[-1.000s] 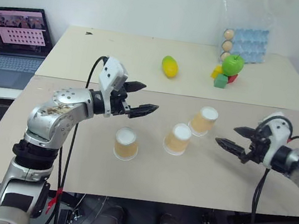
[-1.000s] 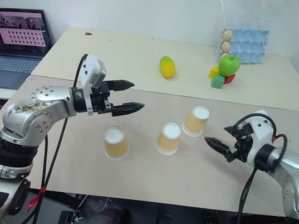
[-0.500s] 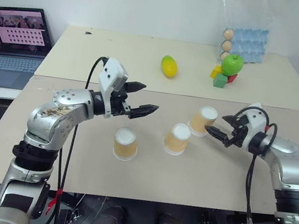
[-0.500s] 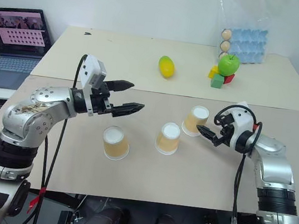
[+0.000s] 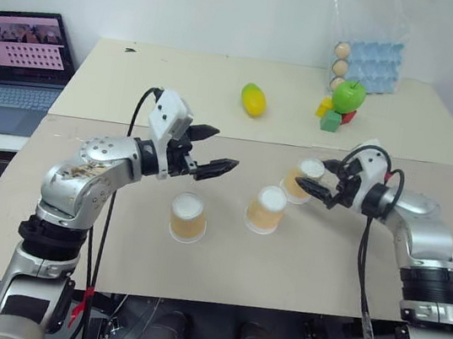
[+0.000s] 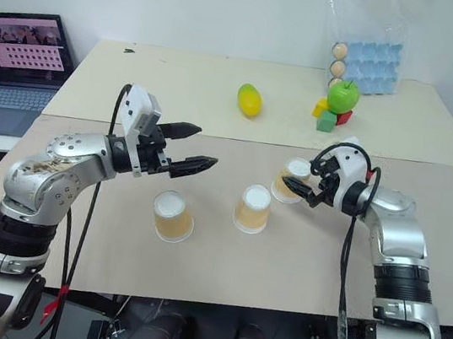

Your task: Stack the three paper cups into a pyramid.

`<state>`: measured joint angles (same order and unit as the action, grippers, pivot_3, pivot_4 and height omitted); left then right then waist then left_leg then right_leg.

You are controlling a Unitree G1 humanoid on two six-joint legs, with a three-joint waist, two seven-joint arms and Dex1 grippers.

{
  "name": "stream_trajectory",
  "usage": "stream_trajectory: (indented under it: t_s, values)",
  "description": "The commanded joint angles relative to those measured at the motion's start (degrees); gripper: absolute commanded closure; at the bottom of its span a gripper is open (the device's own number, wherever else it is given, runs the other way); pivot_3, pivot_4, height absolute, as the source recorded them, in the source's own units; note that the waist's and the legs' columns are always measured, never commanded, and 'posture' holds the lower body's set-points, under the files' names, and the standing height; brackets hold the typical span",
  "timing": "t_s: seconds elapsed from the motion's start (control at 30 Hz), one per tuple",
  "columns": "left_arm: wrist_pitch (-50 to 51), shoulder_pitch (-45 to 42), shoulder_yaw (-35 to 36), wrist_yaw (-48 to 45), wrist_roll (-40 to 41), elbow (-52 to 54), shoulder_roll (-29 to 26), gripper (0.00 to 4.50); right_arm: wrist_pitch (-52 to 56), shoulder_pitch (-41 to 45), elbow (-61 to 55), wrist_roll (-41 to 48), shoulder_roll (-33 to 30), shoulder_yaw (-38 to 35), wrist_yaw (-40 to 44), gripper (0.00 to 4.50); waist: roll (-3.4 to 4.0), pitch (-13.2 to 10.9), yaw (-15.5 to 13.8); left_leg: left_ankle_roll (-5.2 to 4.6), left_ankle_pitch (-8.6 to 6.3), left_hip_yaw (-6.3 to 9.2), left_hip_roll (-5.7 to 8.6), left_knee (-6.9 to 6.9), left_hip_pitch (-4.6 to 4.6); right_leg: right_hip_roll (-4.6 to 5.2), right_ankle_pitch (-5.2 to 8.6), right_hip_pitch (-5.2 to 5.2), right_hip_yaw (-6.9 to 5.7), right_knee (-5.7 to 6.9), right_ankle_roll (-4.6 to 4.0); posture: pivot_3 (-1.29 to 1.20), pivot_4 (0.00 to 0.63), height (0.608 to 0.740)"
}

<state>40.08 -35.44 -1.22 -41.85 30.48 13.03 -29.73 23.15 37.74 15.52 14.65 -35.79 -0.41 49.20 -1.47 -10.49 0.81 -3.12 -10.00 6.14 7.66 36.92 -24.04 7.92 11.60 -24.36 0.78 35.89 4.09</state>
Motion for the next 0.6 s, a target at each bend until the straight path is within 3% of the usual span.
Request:
stream_trajectory:
  t_s: [0.03,0.23,0.43,0.6]
  values:
    - [-0.7,0.0,0.7,0.3,0.0,2.5,-0.1,0.0,-1.7,2.1,1.0,-0.5,1.1,0.2,0.3,0.02,0.0,0.0,0.0,0.0,0.0,0.0,-0.01,0.0,0.0,-0.01,0.0,0.0,0.0,0.0,0.0,0.0,0.15,0.74]
    - [-0.5,0.1,1.2,0.9,0.2,2.9,-0.4,0.0,-2.8,2.1,3.5,-1.4,2.1,0.3,0.8,0.02,0.0,0.0,-0.1,0.0,0.0,0.0,-0.01,0.0,0.0,-0.02,-0.01,-0.01,0.01,0.0,-0.02,0.0,0.15,0.74]
    - [-0.4,0.4,1.4,1.4,0.2,3.2,-0.3,0.0,-3.5,1.8,4.1,-2.0,2.0,0.0,0.3,1.65,0.01,0.0,0.0,0.01,0.0,0.0,-0.01,0.0,0.0,-0.03,-0.02,-0.01,0.01,0.01,-0.03,0.0,0.15,0.74]
    - [-0.4,0.4,1.2,1.4,0.2,3.0,-0.3,0.0,-1.9,1.4,2.1,-1.0,0.8,-1.2,0.9,1.71,0.01,0.0,0.0,0.02,0.0,0.0,-0.03,0.0,0.01,-0.05,-0.02,-0.01,0.01,0.01,-0.04,0.0,0.15,0.74]
